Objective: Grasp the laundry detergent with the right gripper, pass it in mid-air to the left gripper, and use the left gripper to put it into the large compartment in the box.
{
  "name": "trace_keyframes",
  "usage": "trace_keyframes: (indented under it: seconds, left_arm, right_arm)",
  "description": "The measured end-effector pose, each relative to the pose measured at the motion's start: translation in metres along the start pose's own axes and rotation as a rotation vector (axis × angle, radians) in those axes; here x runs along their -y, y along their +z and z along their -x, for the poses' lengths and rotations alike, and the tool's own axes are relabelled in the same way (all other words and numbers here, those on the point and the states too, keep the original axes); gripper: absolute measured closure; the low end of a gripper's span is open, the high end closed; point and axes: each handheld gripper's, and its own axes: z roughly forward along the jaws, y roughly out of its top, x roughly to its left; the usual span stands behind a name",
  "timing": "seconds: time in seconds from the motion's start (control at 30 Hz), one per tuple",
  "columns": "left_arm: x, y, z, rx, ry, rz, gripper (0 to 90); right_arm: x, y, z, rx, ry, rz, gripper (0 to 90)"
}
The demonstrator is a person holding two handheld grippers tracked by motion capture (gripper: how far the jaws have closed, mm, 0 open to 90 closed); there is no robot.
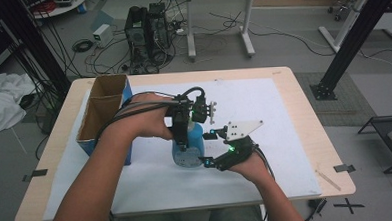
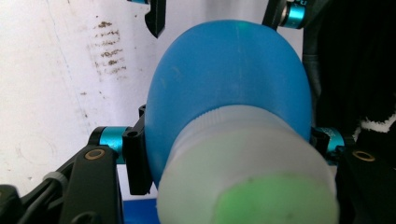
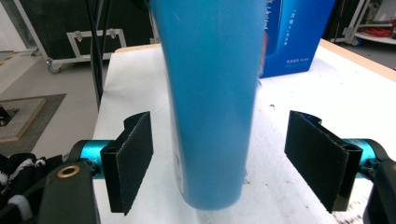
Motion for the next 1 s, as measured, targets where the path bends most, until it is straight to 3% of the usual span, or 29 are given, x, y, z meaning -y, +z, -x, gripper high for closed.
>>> trace_keyframes:
  seconds: [0.03,0.13,0.17,0.23,0.27,0.3,0.53,0.6,0.63,0.67,0.7,0.73,0.77,0.8,0.87,1.0]
  left_arm:
    - [0.001,-0.002,0.001,0.005,-0.020,0.005,38.0]
    - [0.004,-0.006,0.000,0.003,-0.021,0.001,38.0]
    - [0.005,-0.009,-0.001,-0.009,-0.020,0.001,38.0]
    - [0.009,-0.015,-0.001,-0.014,-0.053,-0.004,38.0]
    - [0.011,-0.016,0.000,-0.001,-0.091,-0.005,38.0]
    - [0.012,-0.019,-0.002,-0.016,-0.079,-0.008,38.0]
    - [0.022,-0.037,-0.006,-0.022,-0.140,-0.028,38.0]
    - [0.028,-0.046,-0.007,-0.021,-0.195,-0.029,37.9]
    - [0.028,-0.046,-0.007,-0.021,-0.195,-0.029,37.9]
    - [0.033,-0.053,-0.009,-0.019,-0.239,-0.025,37.9]
    - [0.036,-0.056,-0.010,-0.018,-0.261,-0.021,37.9]
    - [0.039,-0.060,-0.011,-0.019,-0.285,-0.016,37.9]
    - [0.041,-0.063,-0.011,-0.025,-0.309,-0.013,37.9]
    - [0.041,-0.063,-0.011,-0.025,-0.309,-0.013,37.9]
    - [0.049,-0.073,-0.012,-0.032,-0.364,-0.020,37.9]
    - [0.061,-0.084,-0.015,-0.050,-0.427,-0.025,37.9]
  right_arm:
    - [-0.001,-0.001,0.001,-0.005,-0.011,-0.006,22.4]
    - [-0.004,-0.004,0.005,0.031,-0.038,0.000,21.5]
    - [-0.005,-0.005,0.005,0.026,-0.026,-0.011,21.5]
    - [-0.007,-0.007,0.006,0.036,-0.031,-0.015,19.6]
    - [-0.008,-0.008,0.005,0.040,-0.025,-0.023,16.7]
    - [-0.009,-0.008,0.006,0.038,-0.025,-0.025,14.9]
    - [-0.013,-0.013,0.010,0.057,-0.041,-0.032,13.8]
    - [-0.013,-0.013,0.010,0.056,-0.033,-0.035,13.7]
    - [-0.013,-0.013,0.011,0.063,-0.035,-0.028,13.6]
    - [-0.013,-0.013,0.012,0.063,-0.041,-0.031,13.6]
    - [-0.013,-0.013,0.010,0.059,-0.015,-0.036,13.5]
    - [-0.013,-0.014,0.013,0.065,-0.034,-0.038,13.4]
    - [-0.012,-0.014,0.012,0.059,-0.020,-0.036,13.3]
    - [-0.012,-0.013,0.013,0.064,-0.031,-0.028,13.3]
    - [-0.012,-0.015,0.013,0.065,-0.023,-0.039,13.3]
    - [-0.012,-0.016,0.014,0.074,-0.006,-0.041,13.2]
